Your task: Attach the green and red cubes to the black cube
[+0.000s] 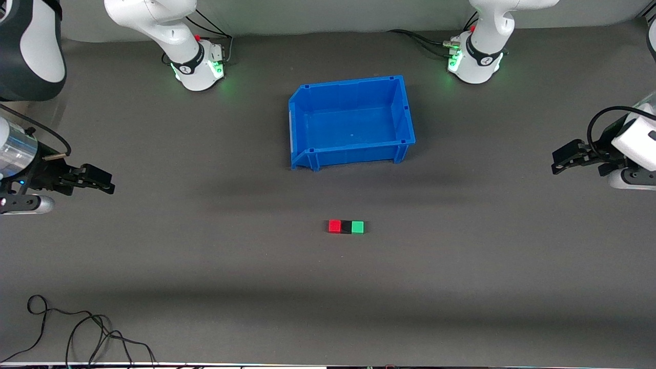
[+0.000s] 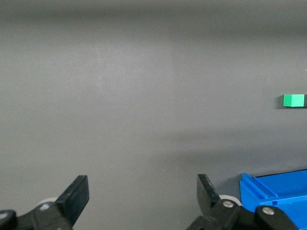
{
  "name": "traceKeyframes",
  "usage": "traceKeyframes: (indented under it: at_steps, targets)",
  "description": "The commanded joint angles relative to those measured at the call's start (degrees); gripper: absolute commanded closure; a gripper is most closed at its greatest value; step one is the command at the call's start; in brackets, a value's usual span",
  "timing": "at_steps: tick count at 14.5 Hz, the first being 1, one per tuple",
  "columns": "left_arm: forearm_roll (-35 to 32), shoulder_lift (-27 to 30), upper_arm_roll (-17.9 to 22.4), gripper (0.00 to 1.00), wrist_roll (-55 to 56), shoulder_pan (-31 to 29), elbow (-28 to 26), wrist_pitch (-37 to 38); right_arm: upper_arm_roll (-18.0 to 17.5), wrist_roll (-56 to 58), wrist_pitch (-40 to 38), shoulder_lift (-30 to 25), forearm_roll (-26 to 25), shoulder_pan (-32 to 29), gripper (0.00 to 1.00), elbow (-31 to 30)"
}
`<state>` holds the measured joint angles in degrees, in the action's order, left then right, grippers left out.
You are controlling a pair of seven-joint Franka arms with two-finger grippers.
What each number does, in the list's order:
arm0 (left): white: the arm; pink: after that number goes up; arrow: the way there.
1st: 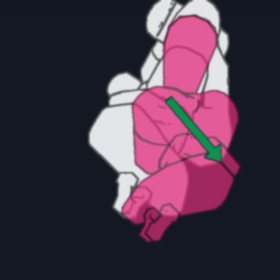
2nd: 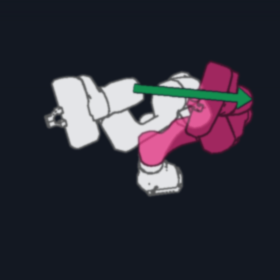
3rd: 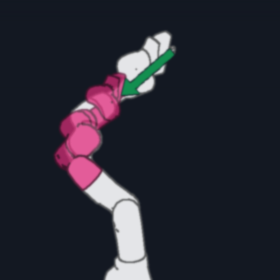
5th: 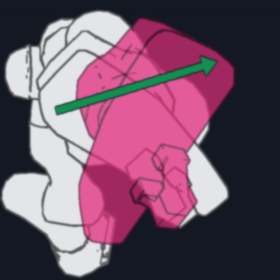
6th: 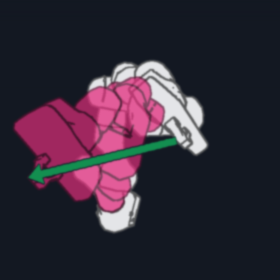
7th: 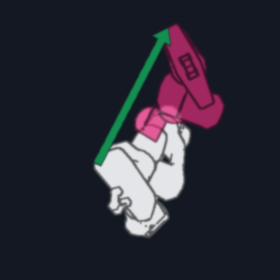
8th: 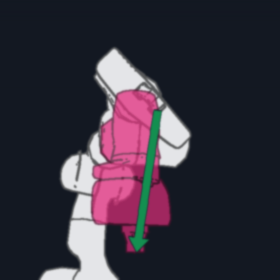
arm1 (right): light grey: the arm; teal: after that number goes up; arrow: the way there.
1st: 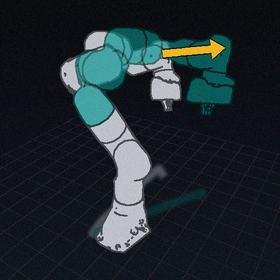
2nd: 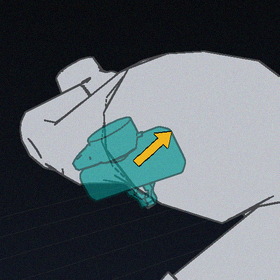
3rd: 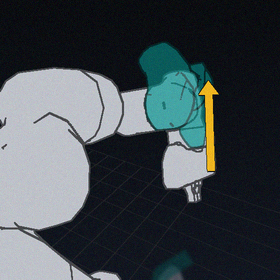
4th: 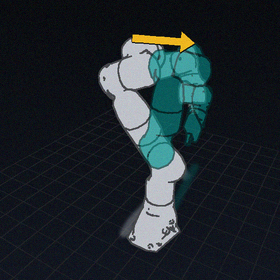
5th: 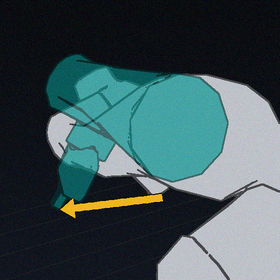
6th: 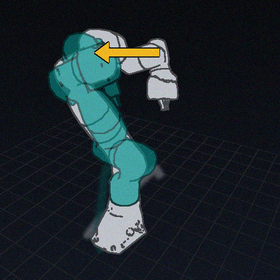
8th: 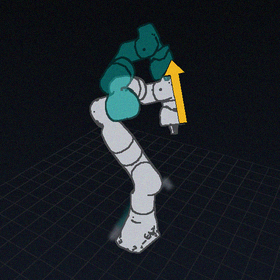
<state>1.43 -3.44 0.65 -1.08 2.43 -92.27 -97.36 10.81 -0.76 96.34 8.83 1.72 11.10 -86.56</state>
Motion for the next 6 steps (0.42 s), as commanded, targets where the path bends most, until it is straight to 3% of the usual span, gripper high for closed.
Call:
traceKeyframes:
  at_steps: [1, 6]
  targets:
    - [-0.5, 1.3, 0.3, 0.00, 1.2, 0.6, -0.8, 0.4, 0.5, 1.3, -2.6, 0.1, 0.1, 0.4, 0.00, 2.3]
    - [-0.9, 1.0, 0.4, 0.00, 0.9, 0.5, 0.1, 1.7, 0.5, 1.3, -3.4, 0.7, 0.1, -0.1, 0.00, 4.1]
